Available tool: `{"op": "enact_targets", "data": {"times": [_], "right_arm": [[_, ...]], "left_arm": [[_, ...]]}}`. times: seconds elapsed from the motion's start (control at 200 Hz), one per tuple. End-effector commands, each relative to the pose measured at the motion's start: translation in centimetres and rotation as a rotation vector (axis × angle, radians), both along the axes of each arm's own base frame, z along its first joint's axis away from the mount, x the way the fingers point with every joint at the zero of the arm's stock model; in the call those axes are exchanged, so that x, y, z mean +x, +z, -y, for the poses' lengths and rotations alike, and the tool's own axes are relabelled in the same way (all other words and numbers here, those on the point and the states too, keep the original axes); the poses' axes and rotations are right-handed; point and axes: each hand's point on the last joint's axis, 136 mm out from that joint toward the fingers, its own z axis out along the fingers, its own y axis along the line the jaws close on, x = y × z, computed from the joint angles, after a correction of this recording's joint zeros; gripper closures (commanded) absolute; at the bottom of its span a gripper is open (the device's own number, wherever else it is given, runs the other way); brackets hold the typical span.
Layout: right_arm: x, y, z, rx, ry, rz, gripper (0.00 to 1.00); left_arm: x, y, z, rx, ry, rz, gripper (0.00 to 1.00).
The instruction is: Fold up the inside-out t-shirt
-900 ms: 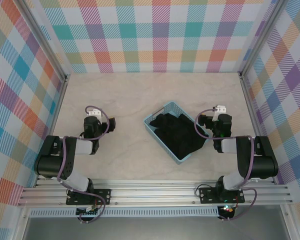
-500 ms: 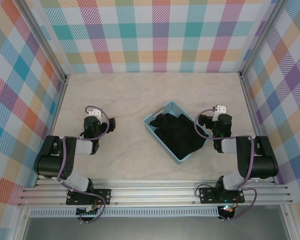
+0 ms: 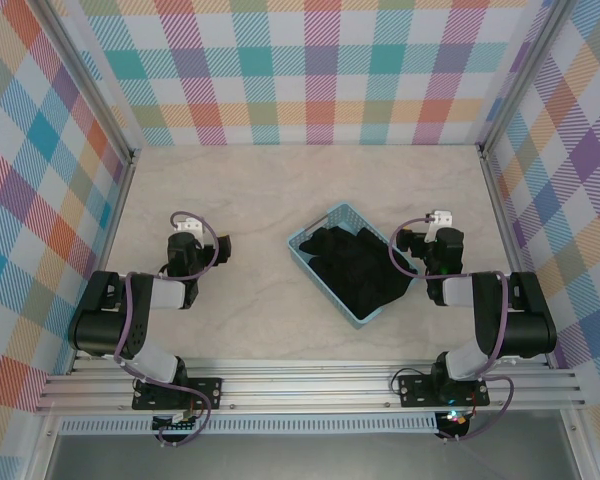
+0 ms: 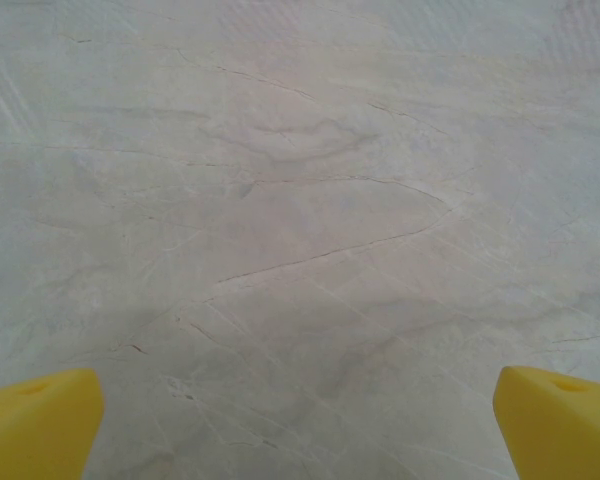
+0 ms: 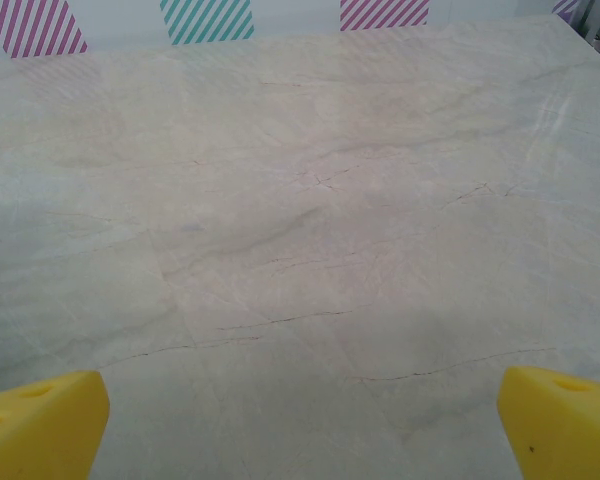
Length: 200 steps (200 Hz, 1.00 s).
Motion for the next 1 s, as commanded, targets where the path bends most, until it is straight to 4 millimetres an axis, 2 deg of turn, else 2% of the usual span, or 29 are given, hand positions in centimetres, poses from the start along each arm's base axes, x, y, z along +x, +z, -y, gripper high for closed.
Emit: {"op": "enact_targets", "data": {"times": [0.0,0.065,0.135,0.18,0.24,0.31,0.365,0.4,0.455,0.48,0.495,0.51,0.54,0.55,0.59,0.65,0.68,0.745,0.85,0.93,0.995], "right_arm": [[0.2,0.4,-0.4,-0.001,0.026,0.025,0.00],[0.2,0.5,-0.4,-0.003,0.022,0.030,0.00],[0.0,1.4,0.5,0.002,-0.031,0.028,0.00],[-0.4,2.4,1.4,-0.002,-0.088,0.023,0.00],[-1.5,4.3,3.8,0.005,-0.235,0.025,0.00],[-3.7,7.0,7.0,0.129,-0.450,0.077,0.00],[-4.9,8.7,7.4,0.250,-0.492,0.059,0.00],[-4.7,10.2,5.8,0.281,-0.405,0.043,0.00],[-3.9,12.1,1.9,0.293,-0.217,0.027,0.02],[-3.6,12.4,-0.8,0.270,-0.124,-0.004,0.03],[-3.5,12.6,-1.7,0.257,-0.095,-0.014,0.03],[-3.4,12.6,-3.7,0.222,-0.033,-0.045,0.03],[-3.4,12.1,-6.7,0.156,0.055,-0.103,0.02],[-3.4,12.0,-7.0,0.145,0.063,-0.115,0.02],[-3.7,10.7,-10.4,0.063,0.154,-0.215,0.01],[-4.3,8.4,-13.6,0.004,0.238,-0.356,0.00],[-4.8,6.9,-14.3,-0.009,0.258,-0.434,0.00],[-5.9,4.9,-15.9,-0.017,0.324,-0.534,0.00],[-8.3,3.5,-18.0,-0.062,0.400,-0.638,0.00],[-10.5,2.6,-18.2,-0.077,0.429,-0.753,0.00],[-12.0,1.5,-17.7,-0.091,0.423,-0.844,0.00]], "left_arm": [[0.6,0.9,-0.5,0.006,0.006,0.036,0.00],[0.7,1.4,-1.4,0.009,0.061,0.039,0.00],[0.4,3.4,-3.8,0.016,0.214,0.020,0.00],[-0.3,5.0,-5.3,0.011,0.301,0.017,0.00],[-1.3,6.9,-6.5,-0.044,0.384,0.043,0.00],[-2.1,8.5,-6.7,-0.148,0.424,0.049,0.00],[-1.9,9.8,-5.3,-0.241,0.369,0.041,0.00],[-1.5,10.5,-3.7,-0.316,0.302,0.033,0.00],[-0.8,11.6,-0.7,-0.432,0.175,0.026,0.01],[-0.6,12.2,0.7,-0.470,0.123,0.026,0.01],[-0.5,12.3,1.6,-0.487,0.094,0.019,0.01],[-0.4,12.5,2.4,-0.499,0.069,0.014,0.01],[-0.2,12.8,3.5,-0.508,0.034,0.003,0.01],[-0.2,12.9,4.0,-0.508,0.021,-0.003,0.01],[-0.2,12.8,5.2,-0.489,-0.002,-0.028,0.01],[-0.4,12.3,6.7,-0.447,-0.020,-0.069,0.01],[-0.5,12.1,7.1,-0.430,-0.025,-0.084,0.01],[-0.8,11.6,7.6,-0.409,-0.026,-0.105,0.01],[-1.0,11.3,8.0,-0.403,-0.039,-0.126,0.01],[-1.2,11.0,8.2,-0.392,-0.042,-0.145,0.01],[-1.3,10.6,8.2,-0.385,-0.042,-0.153,0.00]]}}
